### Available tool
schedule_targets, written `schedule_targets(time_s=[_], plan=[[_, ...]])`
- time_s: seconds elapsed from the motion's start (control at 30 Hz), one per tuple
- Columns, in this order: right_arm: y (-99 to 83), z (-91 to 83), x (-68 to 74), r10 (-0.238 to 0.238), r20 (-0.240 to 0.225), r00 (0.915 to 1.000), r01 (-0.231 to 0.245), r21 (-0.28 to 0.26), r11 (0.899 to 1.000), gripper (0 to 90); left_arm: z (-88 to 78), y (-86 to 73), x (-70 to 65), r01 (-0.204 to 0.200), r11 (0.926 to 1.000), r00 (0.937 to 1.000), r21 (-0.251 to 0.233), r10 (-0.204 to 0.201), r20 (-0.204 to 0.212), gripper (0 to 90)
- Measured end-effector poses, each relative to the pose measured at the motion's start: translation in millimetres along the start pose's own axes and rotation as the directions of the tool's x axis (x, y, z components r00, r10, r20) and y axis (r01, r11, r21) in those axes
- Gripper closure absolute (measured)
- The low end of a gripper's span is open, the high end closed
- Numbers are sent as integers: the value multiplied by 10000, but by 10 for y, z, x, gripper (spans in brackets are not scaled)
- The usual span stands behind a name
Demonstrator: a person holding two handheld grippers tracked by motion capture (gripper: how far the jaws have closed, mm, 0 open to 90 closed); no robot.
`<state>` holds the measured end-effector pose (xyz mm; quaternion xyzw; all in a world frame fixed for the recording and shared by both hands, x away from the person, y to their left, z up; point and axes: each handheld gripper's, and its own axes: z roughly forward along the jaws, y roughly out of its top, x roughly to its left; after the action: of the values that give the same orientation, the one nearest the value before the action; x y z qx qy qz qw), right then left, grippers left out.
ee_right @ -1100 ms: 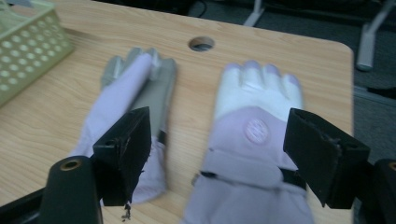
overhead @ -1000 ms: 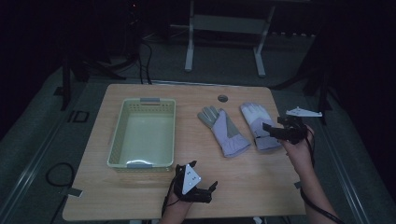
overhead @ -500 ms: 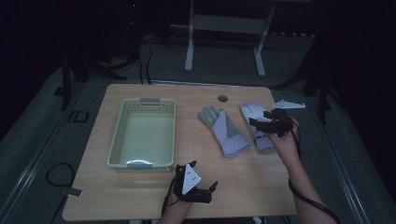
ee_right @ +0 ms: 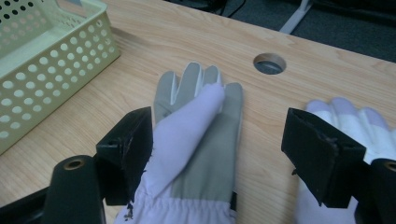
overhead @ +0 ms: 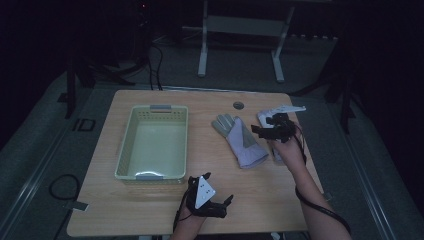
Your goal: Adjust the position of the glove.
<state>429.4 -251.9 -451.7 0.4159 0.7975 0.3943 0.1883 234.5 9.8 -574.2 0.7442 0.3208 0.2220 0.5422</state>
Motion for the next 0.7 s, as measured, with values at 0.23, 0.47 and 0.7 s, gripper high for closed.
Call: schedule_targets(time_s=[0.23, 0.47, 0.7], plan=[[-11, 232, 76, 8, -272, 9996, 2, 370, 9993, 251, -3, -1, -2, -56, 10000, 10000, 8, 56, 15, 3], [-56, 476, 127, -144, -269, 9995, 168, 904, 9958, 271, -4, -1, -4, -73, 10000, 10000, 8, 73, 42, 3], [-127, 673, 112, -183, -121, 9998, 199, 1411, 9898, 338, -7, -2, -4, -63, 10000, 10000, 19, 62, 65, 3]])
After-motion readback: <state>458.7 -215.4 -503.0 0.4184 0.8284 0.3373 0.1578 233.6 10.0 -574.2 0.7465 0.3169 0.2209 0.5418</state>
